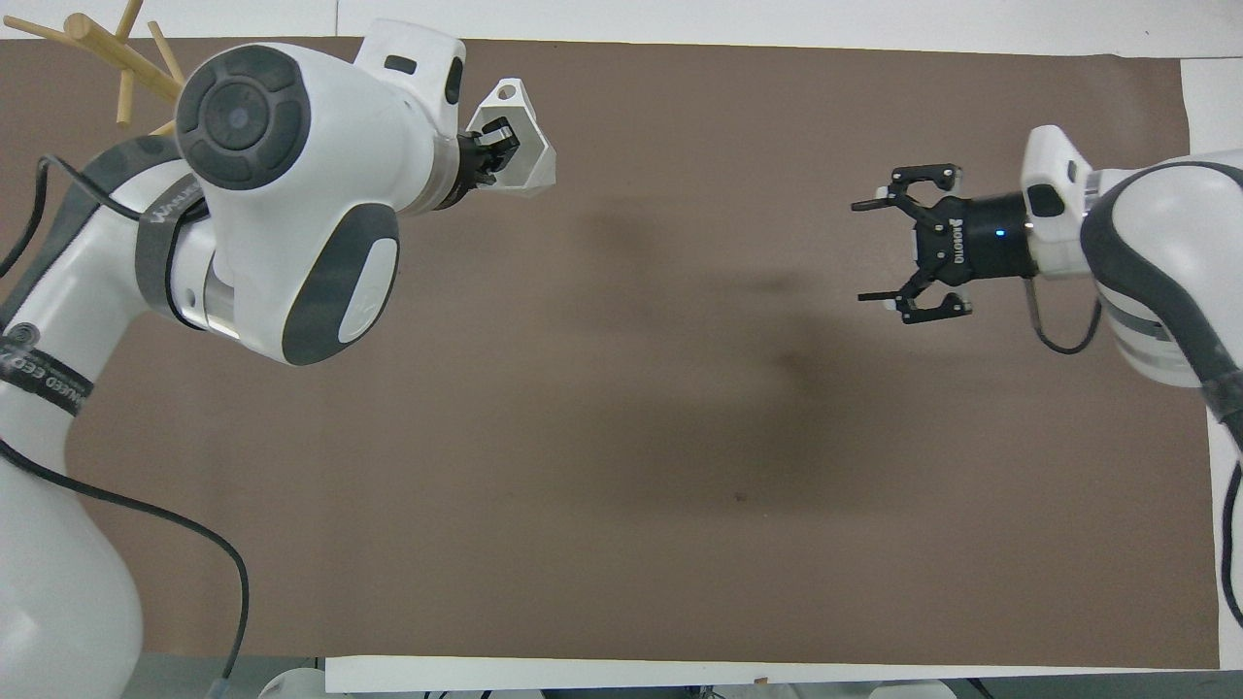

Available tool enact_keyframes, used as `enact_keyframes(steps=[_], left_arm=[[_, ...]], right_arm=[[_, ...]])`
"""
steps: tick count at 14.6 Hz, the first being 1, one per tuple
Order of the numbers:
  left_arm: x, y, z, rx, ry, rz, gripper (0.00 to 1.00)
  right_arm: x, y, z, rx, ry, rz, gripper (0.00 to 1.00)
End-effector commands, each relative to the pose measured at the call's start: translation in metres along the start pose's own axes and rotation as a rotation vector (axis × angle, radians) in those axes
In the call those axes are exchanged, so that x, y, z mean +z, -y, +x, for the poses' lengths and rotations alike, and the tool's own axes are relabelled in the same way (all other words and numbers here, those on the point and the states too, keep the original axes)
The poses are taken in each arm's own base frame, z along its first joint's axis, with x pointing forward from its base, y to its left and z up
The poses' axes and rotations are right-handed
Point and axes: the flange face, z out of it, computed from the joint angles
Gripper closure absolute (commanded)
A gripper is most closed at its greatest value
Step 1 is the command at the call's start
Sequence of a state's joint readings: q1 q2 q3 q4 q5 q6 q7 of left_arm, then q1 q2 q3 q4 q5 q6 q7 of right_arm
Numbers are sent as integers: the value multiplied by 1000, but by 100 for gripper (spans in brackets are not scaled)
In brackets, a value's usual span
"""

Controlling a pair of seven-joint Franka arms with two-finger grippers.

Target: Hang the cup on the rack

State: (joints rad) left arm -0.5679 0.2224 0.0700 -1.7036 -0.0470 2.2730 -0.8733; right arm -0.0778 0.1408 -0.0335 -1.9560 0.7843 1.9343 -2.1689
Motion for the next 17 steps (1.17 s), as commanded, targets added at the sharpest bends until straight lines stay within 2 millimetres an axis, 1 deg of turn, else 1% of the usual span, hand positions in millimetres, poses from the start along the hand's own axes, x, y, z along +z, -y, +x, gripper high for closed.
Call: enact_keyframes(steps=[1, 2, 3, 4, 5, 7, 8, 9, 10, 11, 12, 13, 14, 15, 17], left_arm=[[-18, 66, -3, 27, -63, -35, 100], [-14, 82, -3, 24, -96, -60, 100], [-1, 100, -6, 10, -164, -117, 100], [4, 118, -8, -10, -225, -168, 100], [9, 134, -11, -28, -274, -207, 100], [19, 153, -9, -56, -318, -232, 100], [21, 160, -5, -67, -345, -247, 100], [29, 165, -1, -78, -361, -252, 100], [43, 175, 7, -102, -362, -238, 100], [50, 182, 15, -123, -365, -229, 100], [54, 188, 20, -140, -365, -221, 100], [55, 191, 26, -149, -369, -218, 100], [57, 193, 33, -160, -375, -215, 100], [56, 197, 40, -170, -384, -214, 100], [52, 200, 53, -186, -401, -217, 100]], right_arm=[[-39, 6, -28, 36, 145, 46, 1], [-49, 8, -36, 74, 189, 48, 1], [-57, 9, -41, 106, 223, 48, 1], [-64, 9, -47, 142, 263, 48, 1], [-72, 5, -52, 170, 317, 17, 1], [-89, -8, -53, 211, 398, -114, 1], [-93, -11, -53, 232, 430, -139, 1], [-102, -15, -50, 268, 470, -152, 1], [-109, -17, -46, 335, 509, -164, 1], [-116, -16, -41, 433, 533, -185, 1], [-123, -18, -26, 530, 538, -204, 1], [-127, -16, -18, 636, 550, -198, 1], [-139, -16, -2, 736, 580, -201, 1], [-147, -13, 8, 841, 608, -208, 1], [-155, 1, 49, 1044, 658, -253, 1]])
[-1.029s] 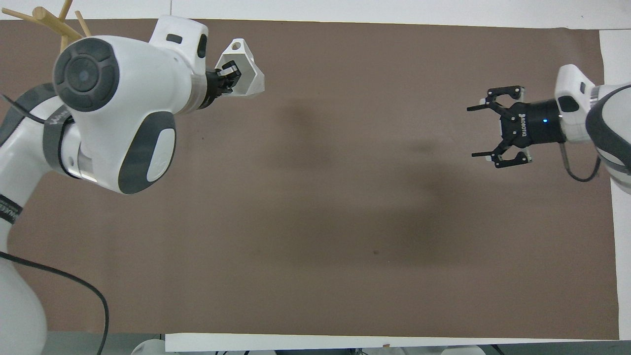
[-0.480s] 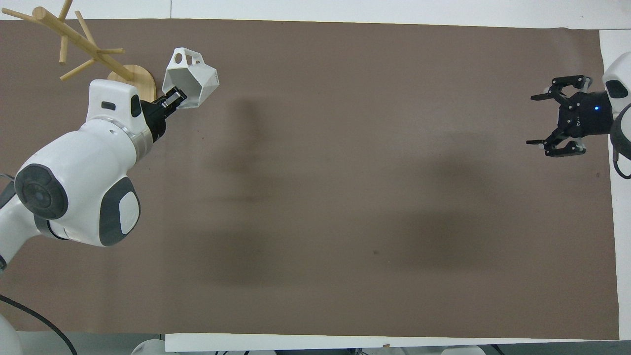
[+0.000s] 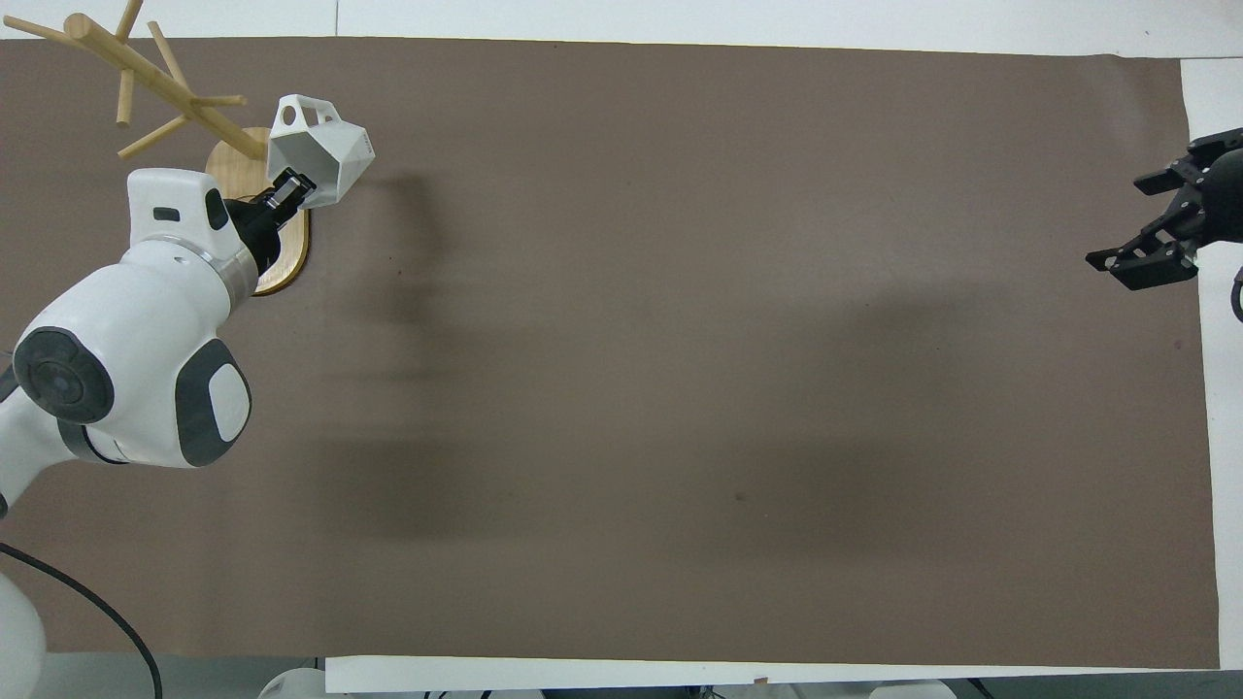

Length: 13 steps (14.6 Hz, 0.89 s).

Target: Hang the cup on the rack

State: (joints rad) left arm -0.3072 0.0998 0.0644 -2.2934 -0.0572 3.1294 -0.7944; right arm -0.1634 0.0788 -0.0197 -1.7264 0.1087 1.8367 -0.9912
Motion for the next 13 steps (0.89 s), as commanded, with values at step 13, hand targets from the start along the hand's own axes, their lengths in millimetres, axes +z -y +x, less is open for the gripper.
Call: enact_keyframes(steps=[13], left_arm=[[17, 11, 52, -190, 21, 52, 100]], right_arm=[[-111, 71, -31, 758, 257, -49, 1]])
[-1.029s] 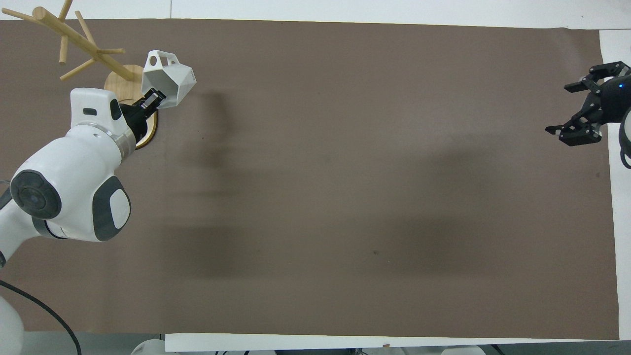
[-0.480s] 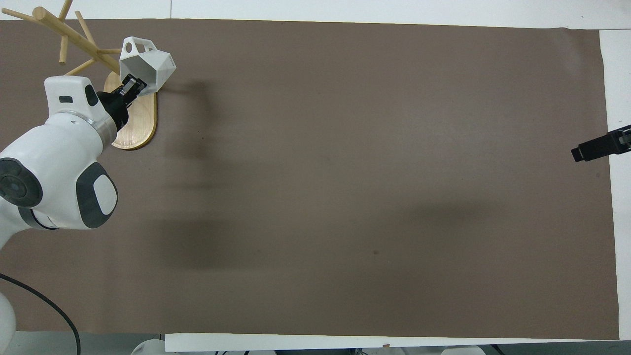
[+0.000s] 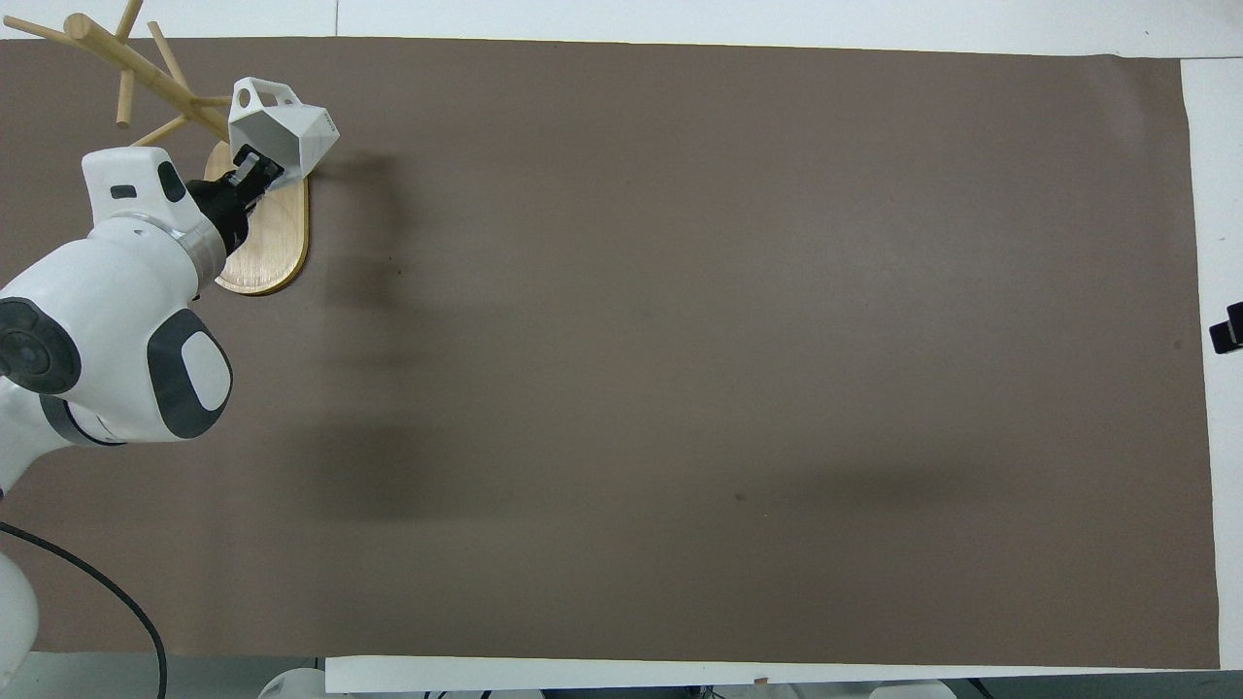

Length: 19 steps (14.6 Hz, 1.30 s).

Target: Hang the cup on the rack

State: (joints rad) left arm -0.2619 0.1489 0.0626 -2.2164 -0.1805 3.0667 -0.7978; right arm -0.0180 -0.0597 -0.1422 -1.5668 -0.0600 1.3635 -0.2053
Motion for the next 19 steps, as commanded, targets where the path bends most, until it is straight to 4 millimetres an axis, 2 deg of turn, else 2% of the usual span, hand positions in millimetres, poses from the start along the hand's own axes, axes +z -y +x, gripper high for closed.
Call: enact_keyframes(steps=[1, 9, 10, 11, 12, 13, 15, 17, 19], left_arm=[[1, -6, 21, -36, 10, 14, 100], [1, 10, 40, -64, -10, 32, 100], [0, 10, 41, -67, -12, 31, 95], [0, 12, 43, -66, -12, 35, 74], [0, 14, 44, -66, -11, 40, 65], [0, 14, 45, -67, -12, 39, 60], [0, 13, 39, -56, 7, 49, 58], [1, 12, 31, -50, 37, 68, 52], [-11, 5, 28, -43, 74, 86, 40]], right_arm=[[5, 10, 1, 28, 6, -20, 1], [8, 13, 1, 27, 11, -6, 1], [8, 13, 1, 27, 11, -6, 1], [8, 14, 1, 24, 11, -6, 1], [10, 15, 2, 20, 16, -6, 1], [12, 16, 3, 20, 22, -6, 1], [14, 18, 4, 11, 27, -8, 1], [17, 16, 4, 13, 32, -4, 1], [17, 16, 4, 12, 32, -5, 1]])
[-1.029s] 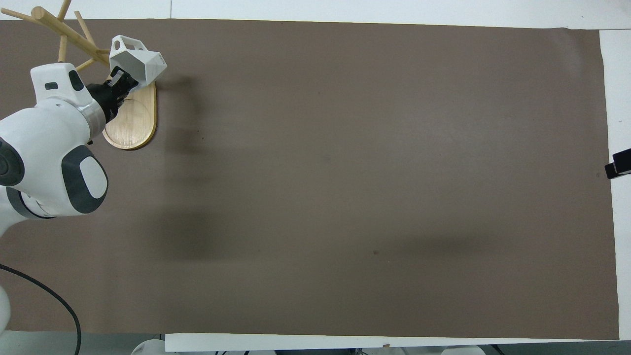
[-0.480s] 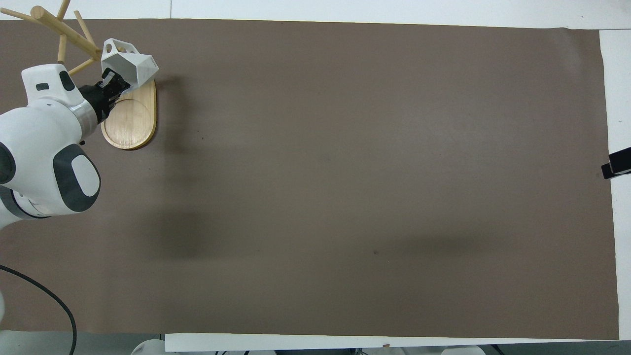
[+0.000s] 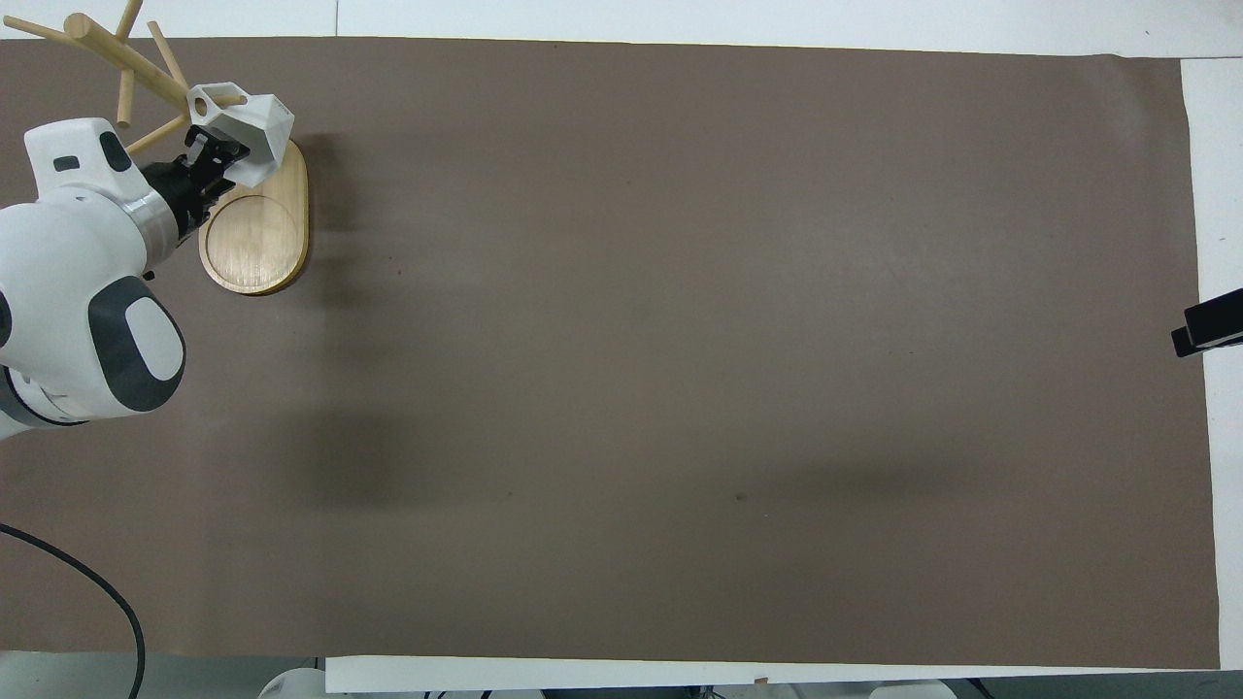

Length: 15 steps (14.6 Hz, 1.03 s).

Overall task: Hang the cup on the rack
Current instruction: 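Open the left gripper to release the mug on the tree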

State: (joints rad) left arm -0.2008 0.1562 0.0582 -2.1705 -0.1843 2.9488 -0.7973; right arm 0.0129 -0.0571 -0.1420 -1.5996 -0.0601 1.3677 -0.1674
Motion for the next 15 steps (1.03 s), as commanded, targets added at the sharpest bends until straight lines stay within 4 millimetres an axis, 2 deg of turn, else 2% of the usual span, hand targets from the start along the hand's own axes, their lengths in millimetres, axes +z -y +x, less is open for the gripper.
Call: enact_keyframes(steps=[1, 3, 5, 7, 10, 12, 13, 15], left_arm=[[-24, -9, -2, 14, 65, 31, 31], [-38, -13, -6, 88, 123, 71, 2], [-52, -16, -19, 217, 216, 154, 1], [-67, -27, -18, 370, 248, 278, 1], [-98, -38, -3, 586, 380, 428, 1], [-109, -29, 7, 613, 448, 473, 1], [-122, -32, 9, 614, 451, 479, 1], [-142, -32, 12, 742, 515, 473, 1]], right_arm=[[3, 1, -2, 4, 2, -4, 1], [3, 1, -2, 5, 2, -4, 1], [3, 0, -2, 7, 2, -4, 1], [3, 1, -2, 5, 2, -4, 1], [3, 1, -2, 5, 2, -4, 1], [3, 1, -2, 5, 2, -4, 1], [2, 1, -2, 5, 1, -5, 1], [3, 1, -2, 5, 2, -4, 1]])
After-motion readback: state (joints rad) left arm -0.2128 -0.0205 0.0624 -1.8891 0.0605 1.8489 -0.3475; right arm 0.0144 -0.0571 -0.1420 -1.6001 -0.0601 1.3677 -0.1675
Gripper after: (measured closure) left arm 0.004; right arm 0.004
